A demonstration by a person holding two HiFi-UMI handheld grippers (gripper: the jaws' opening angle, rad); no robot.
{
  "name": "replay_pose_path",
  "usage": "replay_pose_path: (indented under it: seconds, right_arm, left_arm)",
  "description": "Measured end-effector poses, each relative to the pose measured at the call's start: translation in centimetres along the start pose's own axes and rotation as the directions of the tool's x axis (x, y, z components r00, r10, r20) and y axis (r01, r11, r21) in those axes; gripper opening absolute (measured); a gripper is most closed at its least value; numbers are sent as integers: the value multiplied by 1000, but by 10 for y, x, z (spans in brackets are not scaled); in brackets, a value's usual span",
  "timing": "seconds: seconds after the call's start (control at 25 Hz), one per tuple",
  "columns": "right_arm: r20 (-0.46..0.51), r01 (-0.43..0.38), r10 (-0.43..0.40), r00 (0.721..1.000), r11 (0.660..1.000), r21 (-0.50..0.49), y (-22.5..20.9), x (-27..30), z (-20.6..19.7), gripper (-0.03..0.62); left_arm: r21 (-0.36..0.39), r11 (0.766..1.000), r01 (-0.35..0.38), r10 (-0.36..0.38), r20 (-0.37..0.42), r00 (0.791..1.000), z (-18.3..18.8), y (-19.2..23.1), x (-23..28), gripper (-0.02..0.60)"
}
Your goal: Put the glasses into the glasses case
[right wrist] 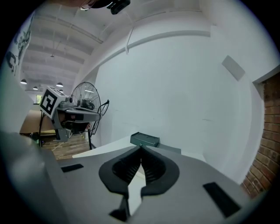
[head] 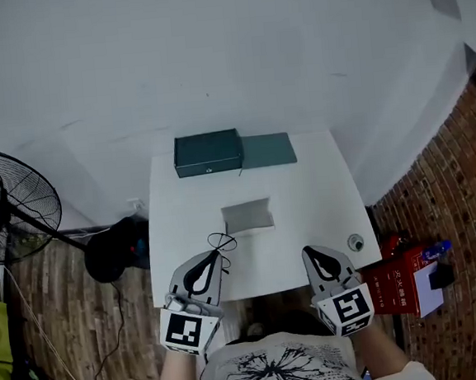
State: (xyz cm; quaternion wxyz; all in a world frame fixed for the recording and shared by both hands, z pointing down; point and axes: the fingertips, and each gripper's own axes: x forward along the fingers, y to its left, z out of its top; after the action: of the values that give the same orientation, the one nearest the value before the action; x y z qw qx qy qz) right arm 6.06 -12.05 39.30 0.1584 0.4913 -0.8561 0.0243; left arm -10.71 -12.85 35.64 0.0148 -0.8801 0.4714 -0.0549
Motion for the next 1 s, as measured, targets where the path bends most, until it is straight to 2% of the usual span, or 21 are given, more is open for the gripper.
replay_pose_path:
  seconds: [0.2,0.32,0.44,0.6,0.68,0.8,0.92,1.0]
  right_arm:
    - [-18,-31,31,999,999,12,-25,37,-4,15]
    - [-35,-62,63,997,998,28,-40,59,-6,15]
    - [-48,-94,96,994,995,39,-56,80,-6,15]
    - [-64,-126,128,990,992,32,-76,111,-11,15]
    - [-77,-139,142,987,990,39,-81,124,-18,15]
    - [-109,-154,158,981,987,45,-85,137,-38,15]
    - [-136,-166,172,976,985,53,-87,148,-55,15]
    - [-144,-169,178,973,983,70,-87,154,-64,15]
  left_arm:
    - [-24,1000,-4,4,-13,1000,-13,11,43,15]
    - [-25,999,-22,21,-49,999,-23,19,68,15]
    - [-1,1000,-23,22,-139,990,-38,23,91,15]
    - [48,999,21,-9,-232,973,-65,26,125,15]
    - [76,996,55,-31,-279,960,-83,26,139,15]
    - [118,985,124,-74,-360,930,-117,23,154,15]
    - [155,969,193,-108,-435,894,-144,25,166,15]
    - [168,954,249,-138,-489,861,-160,26,172,15]
